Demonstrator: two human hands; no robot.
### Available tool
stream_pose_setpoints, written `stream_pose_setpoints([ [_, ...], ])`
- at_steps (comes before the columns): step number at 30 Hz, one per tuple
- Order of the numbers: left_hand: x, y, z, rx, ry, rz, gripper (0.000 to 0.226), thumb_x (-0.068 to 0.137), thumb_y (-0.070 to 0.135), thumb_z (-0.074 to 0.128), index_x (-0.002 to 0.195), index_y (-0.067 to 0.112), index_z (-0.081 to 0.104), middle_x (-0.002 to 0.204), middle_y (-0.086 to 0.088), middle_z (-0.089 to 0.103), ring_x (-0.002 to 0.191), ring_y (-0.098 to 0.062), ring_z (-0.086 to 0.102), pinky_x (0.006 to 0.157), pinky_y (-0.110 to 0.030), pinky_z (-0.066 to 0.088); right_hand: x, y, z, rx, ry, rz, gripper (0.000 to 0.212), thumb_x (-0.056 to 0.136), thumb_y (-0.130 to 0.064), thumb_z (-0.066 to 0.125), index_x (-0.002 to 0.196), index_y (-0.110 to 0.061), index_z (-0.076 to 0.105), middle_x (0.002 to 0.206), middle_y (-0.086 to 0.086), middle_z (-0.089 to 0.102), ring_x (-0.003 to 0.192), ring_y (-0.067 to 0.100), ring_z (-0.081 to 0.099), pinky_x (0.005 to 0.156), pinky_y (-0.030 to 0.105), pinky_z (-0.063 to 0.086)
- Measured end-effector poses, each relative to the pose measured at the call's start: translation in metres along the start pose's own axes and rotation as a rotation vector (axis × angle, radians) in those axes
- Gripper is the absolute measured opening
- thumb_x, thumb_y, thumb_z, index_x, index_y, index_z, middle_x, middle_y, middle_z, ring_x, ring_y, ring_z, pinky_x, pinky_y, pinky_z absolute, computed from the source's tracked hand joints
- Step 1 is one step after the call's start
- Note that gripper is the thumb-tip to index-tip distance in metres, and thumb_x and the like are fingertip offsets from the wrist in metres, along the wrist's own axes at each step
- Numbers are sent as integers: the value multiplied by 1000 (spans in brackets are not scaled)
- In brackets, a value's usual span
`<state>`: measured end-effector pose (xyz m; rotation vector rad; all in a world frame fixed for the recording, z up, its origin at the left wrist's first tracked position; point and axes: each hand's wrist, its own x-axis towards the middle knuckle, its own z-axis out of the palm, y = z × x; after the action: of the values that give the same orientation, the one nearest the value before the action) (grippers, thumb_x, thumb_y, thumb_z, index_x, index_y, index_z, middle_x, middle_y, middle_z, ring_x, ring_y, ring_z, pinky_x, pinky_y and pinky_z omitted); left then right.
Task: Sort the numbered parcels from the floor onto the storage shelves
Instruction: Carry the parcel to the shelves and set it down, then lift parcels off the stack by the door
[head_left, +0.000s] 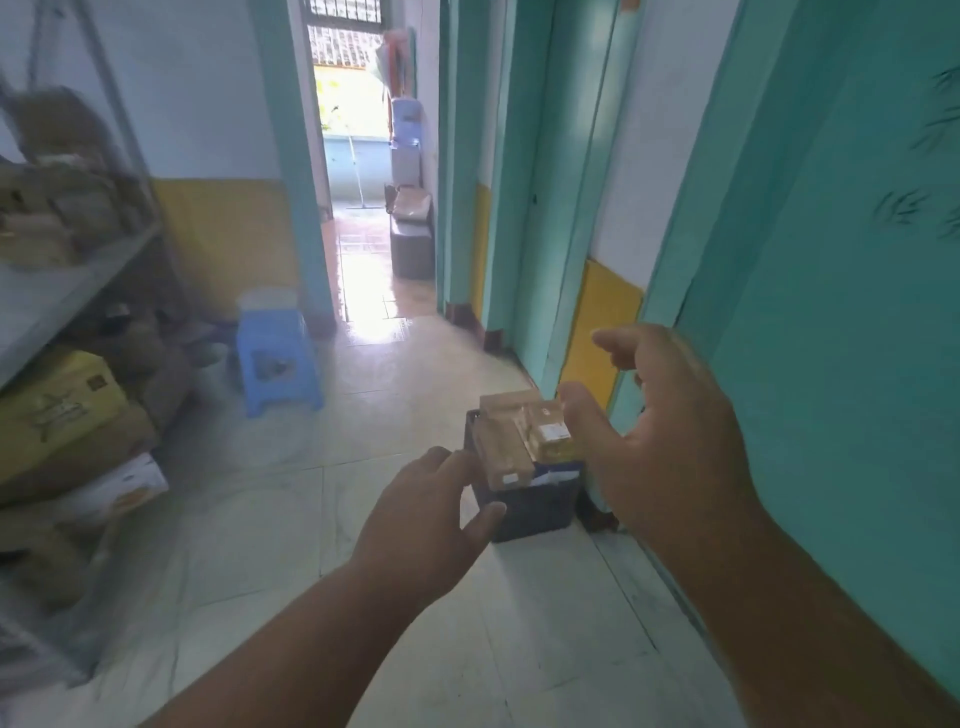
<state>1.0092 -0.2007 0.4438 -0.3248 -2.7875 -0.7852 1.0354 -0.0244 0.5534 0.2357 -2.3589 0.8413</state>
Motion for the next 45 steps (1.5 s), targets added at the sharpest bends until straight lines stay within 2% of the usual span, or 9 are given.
stream_pose_setpoints([
  [3,58,-51,10,4,-2,-23,32,90,53,61,118,37,56,114,16,57,96,-5,56,83,-23,52,48,10,61,3,-11,-9,40,89,-36,64,125,-20,58,123,-1,57,112,16,52,91,29,40],
  [9,208,-130,29,-37,-59,42,34,90,50,62,120,35,57,115,13,59,95,-7,57,78,-20,48,148,47,162,-79,39,74,36,90,-41,60,122,-24,57,113,-12,52,109,11,51,88,26,37],
  [16,375,-138,81,-112,-251,172,30,92,48,60,120,36,59,119,12,60,101,-12,58,88,-34,55,253,128,196,-235,145,217,40,88,-43,59,123,-23,57,110,-16,49,107,5,48,88,26,36],
  [20,463,-136,146,-151,-343,167,31,92,49,61,120,35,58,113,15,55,93,-7,58,84,-31,54,301,206,226,-292,155,284,40,89,-41,62,123,-20,57,111,-9,55,104,9,51,83,27,40],
  [24,546,-133,189,-169,-400,145,30,91,48,63,118,36,57,110,17,55,92,-4,56,81,-28,55,367,274,260,-266,131,315,43,90,-38,63,126,-17,55,115,-5,57,108,10,52,88,29,43],
  [30,670,-145,218,-79,-496,188,34,91,48,62,122,35,56,110,19,52,98,-6,55,84,-27,55,463,344,313,-243,102,380,42,90,-36,64,125,-15,56,108,-11,50,102,5,49,79,7,30],
  [35,752,-187,284,-43,-641,212,34,91,49,62,122,36,56,114,18,53,98,-8,57,81,-28,58,495,400,379,-322,119,490,47,87,-43,57,125,-15,56,112,-2,59,103,9,53,80,17,37],
  [41,822,-264,391,2,-845,240,31,95,47,55,121,30,55,115,8,58,85,-10,59,69,-28,58,496,463,474,-390,93,669,45,88,-38,59,122,-10,59,108,0,59,98,6,51,78,-1,36],
  [45,830,-289,461,32,-984,159,31,97,41,56,125,29,54,111,8,61,81,-8,56,62,-23,49,475,526,521,-420,-1,797,48,89,-46,53,121,-11,60,106,-1,60,95,5,53,70,3,38],
])
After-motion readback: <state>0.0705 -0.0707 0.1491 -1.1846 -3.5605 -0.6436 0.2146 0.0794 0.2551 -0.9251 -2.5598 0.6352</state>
